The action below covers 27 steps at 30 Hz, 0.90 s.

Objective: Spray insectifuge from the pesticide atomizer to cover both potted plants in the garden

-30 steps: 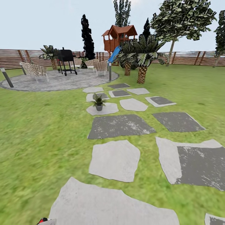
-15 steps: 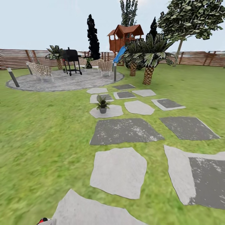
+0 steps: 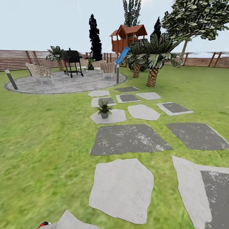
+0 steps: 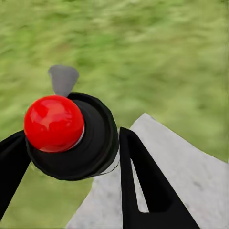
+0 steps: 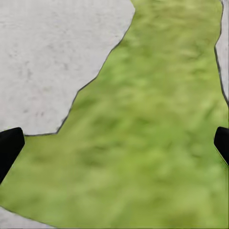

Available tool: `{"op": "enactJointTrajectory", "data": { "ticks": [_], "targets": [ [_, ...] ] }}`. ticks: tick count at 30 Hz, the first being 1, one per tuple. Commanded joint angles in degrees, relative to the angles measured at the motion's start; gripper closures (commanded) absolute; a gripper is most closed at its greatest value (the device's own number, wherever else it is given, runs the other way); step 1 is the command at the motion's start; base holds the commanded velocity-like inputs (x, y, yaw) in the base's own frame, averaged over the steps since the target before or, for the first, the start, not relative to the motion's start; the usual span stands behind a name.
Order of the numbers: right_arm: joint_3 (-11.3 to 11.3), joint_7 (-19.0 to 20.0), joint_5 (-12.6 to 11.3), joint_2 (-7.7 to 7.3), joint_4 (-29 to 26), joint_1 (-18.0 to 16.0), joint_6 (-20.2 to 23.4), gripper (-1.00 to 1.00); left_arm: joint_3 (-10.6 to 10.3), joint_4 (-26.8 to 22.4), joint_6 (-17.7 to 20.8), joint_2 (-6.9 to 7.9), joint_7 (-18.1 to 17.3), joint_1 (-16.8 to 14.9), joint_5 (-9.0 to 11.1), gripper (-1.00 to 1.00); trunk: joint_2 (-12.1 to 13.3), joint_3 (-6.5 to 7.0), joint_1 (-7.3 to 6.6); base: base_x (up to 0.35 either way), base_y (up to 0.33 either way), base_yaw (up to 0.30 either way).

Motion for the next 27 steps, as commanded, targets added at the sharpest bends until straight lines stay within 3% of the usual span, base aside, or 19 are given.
{"op": "enactJointTrajectory", "data": {
  "ticks": [1,27],
  "targets": [
    [-0.2,-0.2,0.4,0.02,0.0,0.0,-0.2,-1.0,-0.1,0.0,-0.2,0.01,-0.1,0.0,0.5,1.0,0.0,-0.05,0.02,0.34,0.0,0.0],
    [-0.2,-0.2,0.5,0.03,0.0,0.0,-0.1,-1.0,-0.1,0.0,-0.2,0.01,-0.1,0.0,0.6,1.0,0.0,-0.05,0.02,0.34,0.0,0.062]
  ]
}}
